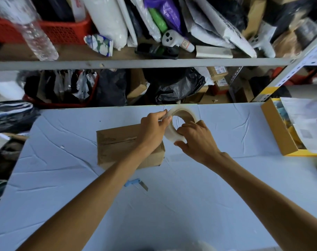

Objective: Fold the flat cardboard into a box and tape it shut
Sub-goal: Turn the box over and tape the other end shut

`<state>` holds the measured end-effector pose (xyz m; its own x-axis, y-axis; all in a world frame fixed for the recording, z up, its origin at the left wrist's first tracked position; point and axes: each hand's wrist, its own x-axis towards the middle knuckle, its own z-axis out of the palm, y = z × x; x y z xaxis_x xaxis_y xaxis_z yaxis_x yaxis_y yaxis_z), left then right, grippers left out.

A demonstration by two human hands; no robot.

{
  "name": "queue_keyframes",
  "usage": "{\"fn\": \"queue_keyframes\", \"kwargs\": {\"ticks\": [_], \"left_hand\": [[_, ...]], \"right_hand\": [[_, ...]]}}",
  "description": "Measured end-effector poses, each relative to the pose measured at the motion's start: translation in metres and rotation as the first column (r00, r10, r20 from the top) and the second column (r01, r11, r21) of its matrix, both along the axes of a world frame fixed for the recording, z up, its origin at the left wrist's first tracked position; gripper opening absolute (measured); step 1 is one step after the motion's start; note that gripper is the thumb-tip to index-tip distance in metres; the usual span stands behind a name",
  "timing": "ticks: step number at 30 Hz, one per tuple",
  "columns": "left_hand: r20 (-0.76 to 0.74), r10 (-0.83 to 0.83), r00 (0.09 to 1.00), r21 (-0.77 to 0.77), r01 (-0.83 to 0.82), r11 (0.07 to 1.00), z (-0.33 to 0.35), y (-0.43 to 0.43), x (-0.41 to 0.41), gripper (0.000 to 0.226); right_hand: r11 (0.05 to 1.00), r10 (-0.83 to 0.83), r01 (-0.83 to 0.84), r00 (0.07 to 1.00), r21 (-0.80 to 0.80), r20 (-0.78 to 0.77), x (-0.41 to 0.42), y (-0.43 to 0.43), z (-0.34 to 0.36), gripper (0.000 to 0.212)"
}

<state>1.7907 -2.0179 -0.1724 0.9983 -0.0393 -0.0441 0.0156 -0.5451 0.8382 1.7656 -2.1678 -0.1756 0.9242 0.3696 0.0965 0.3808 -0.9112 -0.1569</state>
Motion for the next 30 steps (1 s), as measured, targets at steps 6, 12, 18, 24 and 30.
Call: {"fn": "queue_keyframes", "kwargs": {"ticks": [6, 12, 18, 24, 30], "left_hand": [[0.089, 0.065, 0.994, -0.017, -0.064, 0.998, 0.006, -0.002, -0.011, 0.037], [0.089, 0.113, 0.990, -0.060, -0.108, 0.992, 0.004, -0.002, -0.017, 0.029], [0.021, 0.238, 0.971, -0.130, -0.234, 0.964, -0.004, -0.002, -0.008, 0.023], [-0.134, 0.304, 0.943, -0.179, -0.324, 0.929, -0.005, -0.005, -0.002, 0.024], [-0.244, 0.305, 0.920, -0.227, -0.360, 0.905, -0.005, -0.004, 0.002, 0.018]], "right_hand": [[0.998, -0.020, 0.021, 1.000, 0.059, -0.009, 0.004, 0.004, 0.007, 0.020], [0.992, -0.053, 0.055, 0.998, 0.112, -0.022, 0.004, 0.000, 0.010, 0.016], [0.992, -0.056, 0.055, 0.998, 0.113, 0.004, 0.003, 0.003, 0.011, 0.019], [0.993, -0.052, 0.049, 0.998, 0.109, 0.024, 0.001, 0.007, 0.010, 0.020], [0.995, -0.046, 0.045, 0.999, 0.088, 0.015, 0.000, 0.008, 0.010, 0.020]]}}
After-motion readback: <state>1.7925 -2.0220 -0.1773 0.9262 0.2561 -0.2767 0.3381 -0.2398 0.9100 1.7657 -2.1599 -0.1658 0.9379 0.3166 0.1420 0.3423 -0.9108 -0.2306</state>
